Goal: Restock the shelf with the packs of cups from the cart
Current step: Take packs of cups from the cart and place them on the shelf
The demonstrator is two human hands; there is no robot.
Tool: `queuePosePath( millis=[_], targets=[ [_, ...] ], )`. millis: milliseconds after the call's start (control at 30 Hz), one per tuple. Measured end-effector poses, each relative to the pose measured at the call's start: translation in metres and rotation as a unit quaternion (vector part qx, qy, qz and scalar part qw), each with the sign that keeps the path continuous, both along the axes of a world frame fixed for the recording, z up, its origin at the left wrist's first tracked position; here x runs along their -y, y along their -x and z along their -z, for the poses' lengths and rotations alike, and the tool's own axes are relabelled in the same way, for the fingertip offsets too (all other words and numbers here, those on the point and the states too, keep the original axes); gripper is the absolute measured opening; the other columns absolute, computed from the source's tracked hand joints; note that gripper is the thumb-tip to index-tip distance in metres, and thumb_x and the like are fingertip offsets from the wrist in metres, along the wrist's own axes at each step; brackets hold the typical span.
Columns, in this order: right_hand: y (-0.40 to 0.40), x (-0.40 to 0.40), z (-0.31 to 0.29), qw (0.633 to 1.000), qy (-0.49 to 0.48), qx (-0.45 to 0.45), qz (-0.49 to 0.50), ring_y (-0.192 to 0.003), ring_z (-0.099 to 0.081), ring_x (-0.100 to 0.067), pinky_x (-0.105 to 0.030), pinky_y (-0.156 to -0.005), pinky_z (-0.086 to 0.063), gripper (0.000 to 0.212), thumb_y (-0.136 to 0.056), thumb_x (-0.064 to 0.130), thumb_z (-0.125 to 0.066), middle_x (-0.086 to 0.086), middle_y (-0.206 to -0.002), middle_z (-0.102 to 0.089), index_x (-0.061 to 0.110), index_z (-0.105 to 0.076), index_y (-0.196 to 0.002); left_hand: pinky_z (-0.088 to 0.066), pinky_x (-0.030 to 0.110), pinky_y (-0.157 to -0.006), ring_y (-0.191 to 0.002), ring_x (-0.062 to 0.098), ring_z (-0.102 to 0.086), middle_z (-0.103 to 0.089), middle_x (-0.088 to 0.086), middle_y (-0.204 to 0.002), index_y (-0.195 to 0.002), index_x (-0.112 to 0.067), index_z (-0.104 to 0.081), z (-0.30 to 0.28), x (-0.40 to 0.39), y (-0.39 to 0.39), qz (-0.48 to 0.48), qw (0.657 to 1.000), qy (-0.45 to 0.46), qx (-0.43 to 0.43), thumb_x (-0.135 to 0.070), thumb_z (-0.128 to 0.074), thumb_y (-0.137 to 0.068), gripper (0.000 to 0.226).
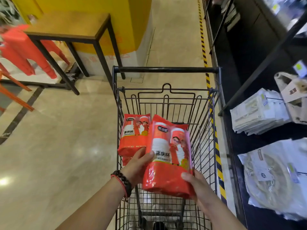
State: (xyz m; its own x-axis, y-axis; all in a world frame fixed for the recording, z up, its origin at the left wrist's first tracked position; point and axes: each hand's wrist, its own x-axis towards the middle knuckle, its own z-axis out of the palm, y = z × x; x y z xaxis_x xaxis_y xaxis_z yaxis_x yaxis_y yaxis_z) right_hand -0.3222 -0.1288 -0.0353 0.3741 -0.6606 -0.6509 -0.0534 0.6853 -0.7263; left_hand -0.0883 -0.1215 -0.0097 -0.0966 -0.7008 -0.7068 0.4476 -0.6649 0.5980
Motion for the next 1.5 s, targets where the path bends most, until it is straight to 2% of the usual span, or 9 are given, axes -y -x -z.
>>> queuePosePath(
  millis=[200,400,500,667,833,967,1067,1300,1500],
  targets=[
    [-0.051,0.002,-0.027,0.993,0.074,0.006,-0.088,-0.108,-0.072,-0.019,-0.032,-0.085,-0.06,0.085,-0.058,0.047,-0.088,0.001,-0.117,-0.075,0.024,-0.054,-0.132,-0.057,0.047,-0.086,-0.113,0.041,-0.065,-0.064,0.024,-0.127,-0.135,-0.01,-0.051,-0.011,-0.027,-0.046,-0.025,0.994,0.107,-0.02,-0.03,-0.095,-0.057,0.092],
    [-0.123,0.012,-0.022,0.977,0.099,0.007,-0.189,-0.103,-0.073,-0.012,-0.026,-0.081,-0.059,0.066,-0.064,0.038,-0.089,0.007,-0.11,-0.077,0.028,-0.058,-0.122,-0.051,0.059,-0.095,-0.113,0.045,-0.063,-0.065,0.025,-0.126,-0.135,-0.006,-0.052,-0.009,-0.071,-0.102,-0.118,0.983,0.125,0.067,-0.013,-0.084,-0.064,0.079],
    [-0.157,0.027,-0.004,0.958,0.152,-0.027,-0.241,-0.095,-0.071,-0.002,-0.019,-0.081,-0.054,0.034,-0.076,0.03,-0.085,0.012,-0.097,-0.077,0.028,-0.068,-0.106,-0.053,0.059,-0.092,-0.107,0.044,-0.067,-0.069,0.022,-0.12,-0.13,-0.009,-0.057,-0.008,-0.095,-0.126,-0.169,0.972,0.11,0.117,-0.02,-0.088,-0.057,0.08],
    [-0.203,0.103,0.031,0.939,0.27,-0.212,-0.032,-0.086,-0.064,-0.006,-0.015,-0.064,-0.041,0.008,-0.086,0.024,-0.076,0.009,-0.088,-0.068,0.025,-0.069,-0.091,-0.058,0.056,-0.082,-0.099,0.046,-0.069,-0.071,0.022,-0.115,-0.124,-0.012,-0.06,0.003,-0.133,-0.157,-0.236,0.959,0.08,0.139,-0.012,-0.082,-0.061,0.066],
    [-0.207,0.169,0.066,0.937,0.024,-0.338,-0.085,-0.111,-0.066,-0.035,-0.043,-0.092,-0.055,0.076,-0.079,0.04,-0.083,-0.02,-0.127,-0.065,0.002,-0.053,-0.138,-0.054,0.062,-0.086,-0.103,0.048,-0.067,-0.069,0.023,-0.119,-0.127,-0.014,-0.059,0.006,-0.157,-0.173,-0.24,0.959,0.071,0.133,-0.024,-0.091,-0.055,0.08],
    [-0.202,0.171,0.08,0.957,-0.111,-0.239,-0.121,-0.074,-0.074,-0.027,-0.039,-0.061,-0.059,0.063,-0.073,0.038,-0.088,-0.016,-0.095,-0.076,0.015,-0.064,-0.125,-0.056,0.057,-0.083,-0.105,0.047,-0.067,-0.069,0.021,-0.121,-0.127,-0.019,-0.06,0.007,-0.17,-0.179,-0.222,0.964,0.067,0.129,-0.031,-0.094,-0.057,0.079],
    [-0.198,0.168,0.078,0.964,-0.111,-0.213,-0.111,-0.087,-0.074,-0.034,-0.051,-0.071,-0.06,0.063,-0.069,0.033,-0.091,-0.019,-0.104,-0.075,0.017,-0.061,-0.122,-0.057,0.053,-0.08,-0.103,0.046,-0.068,-0.069,0.022,-0.12,-0.126,-0.017,-0.061,0.005,-0.171,-0.178,-0.211,0.966,0.064,0.136,-0.034,-0.094,-0.055,0.079],
    [-0.165,0.099,0.043,0.98,-0.015,-0.194,-0.045,-0.091,-0.072,-0.03,-0.04,-0.074,-0.059,0.068,-0.07,0.029,-0.09,-0.008,-0.108,-0.072,0.025,-0.052,-0.125,-0.052,0.064,-0.091,-0.099,0.042,-0.07,-0.073,0.017,-0.112,-0.124,-0.013,-0.061,-0.001,-0.159,-0.172,-0.186,0.963,0.049,0.19,-0.037,-0.093,-0.045,0.088],
    [-0.113,0.002,0.001,0.979,0.088,-0.158,0.096,-0.09,-0.073,-0.017,-0.04,-0.082,-0.058,0.061,-0.062,0.016,-0.094,0.006,-0.099,-0.075,0.034,-0.057,-0.106,-0.06,0.038,-0.065,-0.081,0.03,-0.075,-0.077,0.012,-0.093,-0.108,-0.011,-0.066,-0.004,-0.15,-0.165,-0.096,0.958,0.075,0.26,-0.015,-0.093,-0.053,0.062]
  ],
)
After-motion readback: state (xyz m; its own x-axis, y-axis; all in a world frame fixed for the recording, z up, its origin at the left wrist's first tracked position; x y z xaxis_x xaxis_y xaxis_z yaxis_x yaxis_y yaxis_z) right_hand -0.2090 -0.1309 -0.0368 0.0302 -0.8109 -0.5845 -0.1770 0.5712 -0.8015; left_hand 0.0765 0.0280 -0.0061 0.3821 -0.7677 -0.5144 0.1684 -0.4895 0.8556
